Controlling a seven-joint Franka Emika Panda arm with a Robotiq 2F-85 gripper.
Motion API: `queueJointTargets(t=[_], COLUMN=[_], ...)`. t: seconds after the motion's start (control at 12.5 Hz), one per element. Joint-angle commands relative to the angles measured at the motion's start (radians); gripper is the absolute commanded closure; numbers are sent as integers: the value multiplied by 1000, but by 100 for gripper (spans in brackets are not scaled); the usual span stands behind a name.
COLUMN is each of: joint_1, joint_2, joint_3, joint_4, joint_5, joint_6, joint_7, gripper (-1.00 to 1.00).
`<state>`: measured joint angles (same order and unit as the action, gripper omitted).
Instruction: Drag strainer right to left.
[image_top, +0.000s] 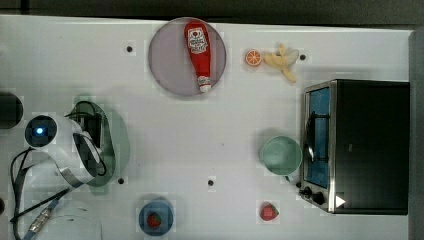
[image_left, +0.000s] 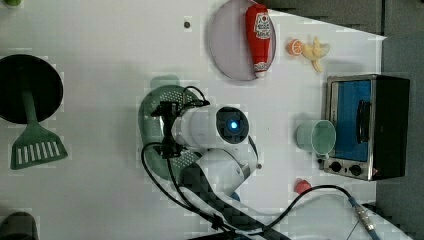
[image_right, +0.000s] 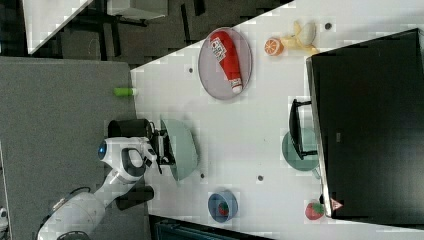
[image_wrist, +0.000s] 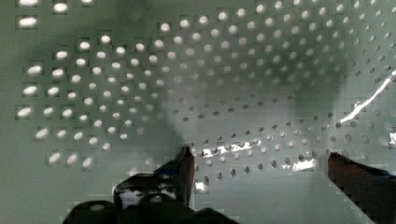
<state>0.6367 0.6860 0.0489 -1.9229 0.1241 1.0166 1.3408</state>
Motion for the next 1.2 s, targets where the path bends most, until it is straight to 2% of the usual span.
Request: queueJointTargets(t=[0.08,0.72,0.96,1.2], joint_1=[19,45,44,42], joint_2=[1,25,-51,-202], joint_3=[13,5,-32,-116], joint_4=[37,97,92,90], joint_5=[48,63,62,59], joint_6=[4,8,-110,-287], joint_7=[47,49,-80,-275], gripper=[-100,-100,-100,-100])
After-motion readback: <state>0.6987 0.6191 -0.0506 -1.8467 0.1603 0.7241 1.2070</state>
